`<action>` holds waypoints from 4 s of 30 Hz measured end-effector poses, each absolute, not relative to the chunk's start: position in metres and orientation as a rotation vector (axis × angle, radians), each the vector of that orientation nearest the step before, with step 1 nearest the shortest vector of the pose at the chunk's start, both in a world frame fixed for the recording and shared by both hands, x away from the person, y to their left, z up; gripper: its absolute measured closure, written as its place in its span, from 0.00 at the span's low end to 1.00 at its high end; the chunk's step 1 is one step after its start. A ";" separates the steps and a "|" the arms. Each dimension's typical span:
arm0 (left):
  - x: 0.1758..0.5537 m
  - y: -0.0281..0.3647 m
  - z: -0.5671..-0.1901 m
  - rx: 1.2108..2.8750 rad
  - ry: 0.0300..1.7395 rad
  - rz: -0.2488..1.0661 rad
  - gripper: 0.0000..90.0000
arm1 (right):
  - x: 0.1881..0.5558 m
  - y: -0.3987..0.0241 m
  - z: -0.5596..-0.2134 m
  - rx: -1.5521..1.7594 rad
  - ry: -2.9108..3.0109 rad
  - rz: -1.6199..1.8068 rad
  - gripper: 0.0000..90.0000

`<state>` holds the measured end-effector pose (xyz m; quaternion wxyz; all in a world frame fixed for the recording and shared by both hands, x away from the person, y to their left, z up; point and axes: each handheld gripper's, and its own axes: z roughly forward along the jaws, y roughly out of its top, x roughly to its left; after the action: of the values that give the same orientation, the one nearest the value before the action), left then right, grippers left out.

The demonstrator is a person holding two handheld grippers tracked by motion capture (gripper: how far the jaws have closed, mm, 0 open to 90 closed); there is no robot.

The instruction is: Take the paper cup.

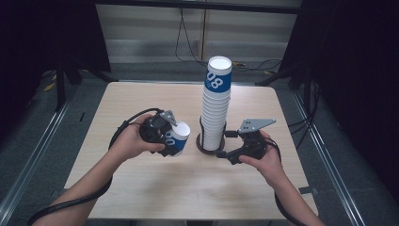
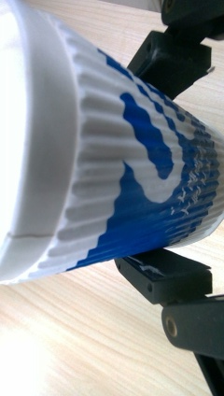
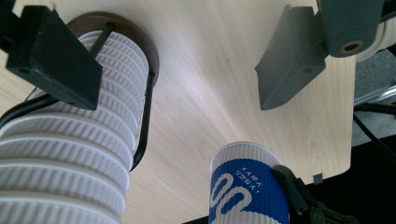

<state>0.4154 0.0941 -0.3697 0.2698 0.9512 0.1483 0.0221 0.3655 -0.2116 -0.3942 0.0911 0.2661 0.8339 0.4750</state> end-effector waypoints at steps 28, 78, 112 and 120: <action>0.408 0.066 -0.374 2.817 0.280 0.035 0.28 | 0.363 -0.200 -0.398 0.706 2.569 1.364 0.16; 0.391 0.014 -0.385 2.863 0.100 -0.001 0.28 | 0.361 -0.170 -0.406 0.585 2.667 1.419 0.18; 0.392 0.028 -0.396 2.679 0.081 -0.022 0.21 | 0.359 -0.175 -0.410 0.582 2.652 1.443 0.31; 0.394 0.031 -0.395 2.657 0.077 -0.030 0.21 | 0.359 -0.176 -0.409 0.576 2.650 1.444 0.31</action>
<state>0.3937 0.0307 -0.3954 0.2395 0.9704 0.0281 -0.0109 0.3586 -0.1758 -0.4094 0.0347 0.1875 0.8620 0.4697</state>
